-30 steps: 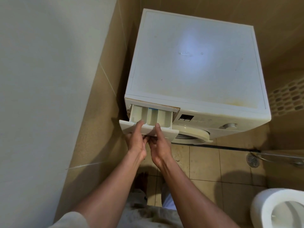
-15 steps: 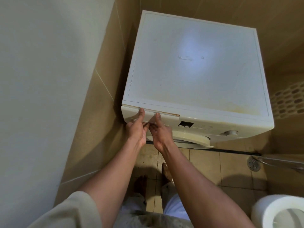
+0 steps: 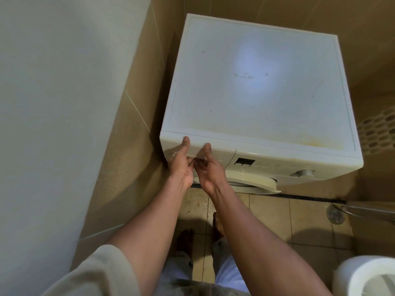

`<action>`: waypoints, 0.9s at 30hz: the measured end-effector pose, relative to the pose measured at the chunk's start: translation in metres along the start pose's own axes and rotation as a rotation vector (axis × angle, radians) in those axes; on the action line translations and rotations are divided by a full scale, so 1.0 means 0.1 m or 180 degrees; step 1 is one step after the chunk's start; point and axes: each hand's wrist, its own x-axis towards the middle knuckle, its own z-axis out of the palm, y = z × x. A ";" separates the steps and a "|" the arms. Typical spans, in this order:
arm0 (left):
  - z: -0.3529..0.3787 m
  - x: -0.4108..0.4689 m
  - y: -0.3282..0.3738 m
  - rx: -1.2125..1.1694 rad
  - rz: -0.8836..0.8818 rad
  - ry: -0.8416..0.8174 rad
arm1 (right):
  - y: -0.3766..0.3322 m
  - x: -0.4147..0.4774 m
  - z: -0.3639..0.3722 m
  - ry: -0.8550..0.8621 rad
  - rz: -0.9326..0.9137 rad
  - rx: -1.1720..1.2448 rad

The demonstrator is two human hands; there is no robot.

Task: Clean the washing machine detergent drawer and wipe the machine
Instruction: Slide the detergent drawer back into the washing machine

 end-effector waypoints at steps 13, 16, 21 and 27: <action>-0.57 -0.46 -0.31 -0.0016 0.0122 -0.0140 | 0.42 -0.57 -0.45 -0.0121 -0.0199 -0.0125; -0.86 -0.69 -0.47 0.0014 0.0031 -0.0085 | 0.61 -0.82 -0.71 -0.0086 -0.0109 -0.0111; -0.99 -0.81 -0.54 -0.0085 0.0043 0.0009 | 0.72 -0.91 -0.79 0.0040 -0.0153 -0.0021; -0.70 -0.60 -0.35 -0.0090 0.0059 -0.0092 | 0.55 -0.67 -0.57 -0.0027 -0.0274 -0.0017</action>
